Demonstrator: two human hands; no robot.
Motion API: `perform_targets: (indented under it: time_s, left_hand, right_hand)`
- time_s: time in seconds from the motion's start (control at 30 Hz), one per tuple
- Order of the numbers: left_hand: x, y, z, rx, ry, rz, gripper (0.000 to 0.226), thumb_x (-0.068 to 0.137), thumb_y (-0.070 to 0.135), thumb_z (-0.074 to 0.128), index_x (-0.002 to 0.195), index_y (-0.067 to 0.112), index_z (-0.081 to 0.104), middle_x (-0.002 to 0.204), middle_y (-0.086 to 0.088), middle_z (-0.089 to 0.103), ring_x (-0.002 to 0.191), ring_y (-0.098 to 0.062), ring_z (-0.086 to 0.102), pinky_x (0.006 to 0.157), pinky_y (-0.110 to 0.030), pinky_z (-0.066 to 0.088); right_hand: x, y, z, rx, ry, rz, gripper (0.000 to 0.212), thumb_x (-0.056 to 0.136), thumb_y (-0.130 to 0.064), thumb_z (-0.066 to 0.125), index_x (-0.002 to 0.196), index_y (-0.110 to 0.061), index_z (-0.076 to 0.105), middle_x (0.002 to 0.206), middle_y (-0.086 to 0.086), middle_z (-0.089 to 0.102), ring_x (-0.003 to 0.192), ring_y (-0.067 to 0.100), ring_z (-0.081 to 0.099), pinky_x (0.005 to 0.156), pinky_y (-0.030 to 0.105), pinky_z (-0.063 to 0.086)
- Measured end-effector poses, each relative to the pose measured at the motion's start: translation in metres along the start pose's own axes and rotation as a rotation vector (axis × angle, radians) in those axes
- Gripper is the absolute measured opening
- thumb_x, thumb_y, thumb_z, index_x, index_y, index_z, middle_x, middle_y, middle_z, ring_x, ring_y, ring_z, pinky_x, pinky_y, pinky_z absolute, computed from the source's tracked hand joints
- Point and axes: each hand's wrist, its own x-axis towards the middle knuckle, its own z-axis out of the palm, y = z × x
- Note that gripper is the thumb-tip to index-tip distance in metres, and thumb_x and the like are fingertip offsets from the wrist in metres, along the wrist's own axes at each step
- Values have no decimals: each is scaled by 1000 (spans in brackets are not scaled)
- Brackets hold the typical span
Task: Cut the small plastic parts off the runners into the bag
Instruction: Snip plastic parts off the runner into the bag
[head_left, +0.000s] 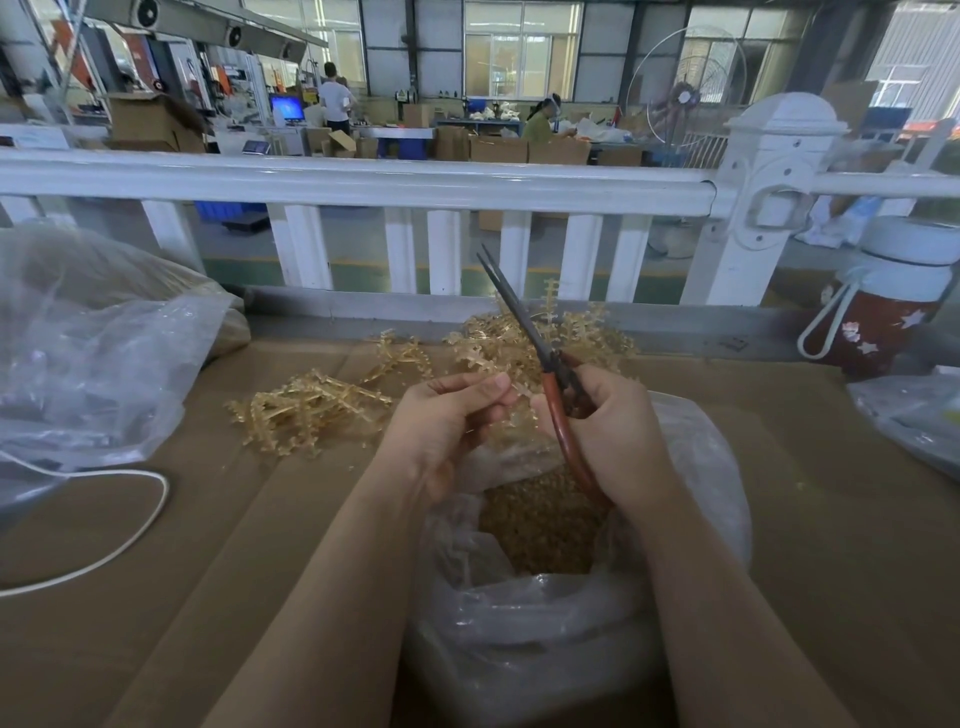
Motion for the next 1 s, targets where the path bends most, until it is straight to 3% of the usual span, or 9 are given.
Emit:
perform_targets:
  time_s: [0.07,0.13,0.2,0.4,0.73,0.9,1.0]
  left_hand:
    - [1,-1,-2,16,-1,60,8,85,10,73,77,11,73,74,-2,72,61,-6,59,59,-17,47]
    - [3,-1,-2,31,3,149,12,88,10,70,77,12,71,73,0,69,63,-6,58,62,-18,46]
    - [3,0,-1,25,3,223,16,91,10,66,75,11,67,69,1,66,62,-7,55,63,-19,45]
    - [3,1,-1,-16,-24,362,23,97,0,53,78,10,61,62,7,57,62,-9,49,72,-27,41]
    - [5,-1,-2,-16,-14,399,33,98,-1,51,75,14,69,69,-6,48,67,-18,38,71,-29,38]
    - [6,-2,-3,7,-38,417,29,100,0,48,79,11,66,68,-7,43,64,-18,34,68,-26,38]
    - [6,-1,-3,3,-46,417,26,100,-1,46,84,8,64,70,-6,45,64,-16,36,68,-27,37]
  right_hand:
    - [0,1,-2,-35,-15,32,12,83,-42,80,80,-41,68,76,-28,70,71,-4,66,61,18,49]
    - [0,3,-5,-134,-14,33,33,68,-69,75,84,-41,68,79,-30,69,75,-1,66,66,24,51]
    - [-1,5,-7,-236,-26,23,52,60,-83,66,88,-40,65,79,-26,68,76,-2,63,66,25,49]
    - [-3,8,-6,-430,-25,-47,50,70,-77,71,93,-34,57,87,-19,65,81,-1,60,68,22,51]
    - [-5,8,-5,-551,36,-124,53,71,-81,64,86,-31,56,80,-16,64,76,5,62,65,30,55]
    - [-5,8,-5,-581,41,-148,52,73,-81,64,87,-32,60,76,-20,61,72,-1,58,57,14,42]
    - [-4,8,-4,-589,32,-138,50,74,-80,65,88,-33,61,73,-22,59,68,-6,53,55,11,35]
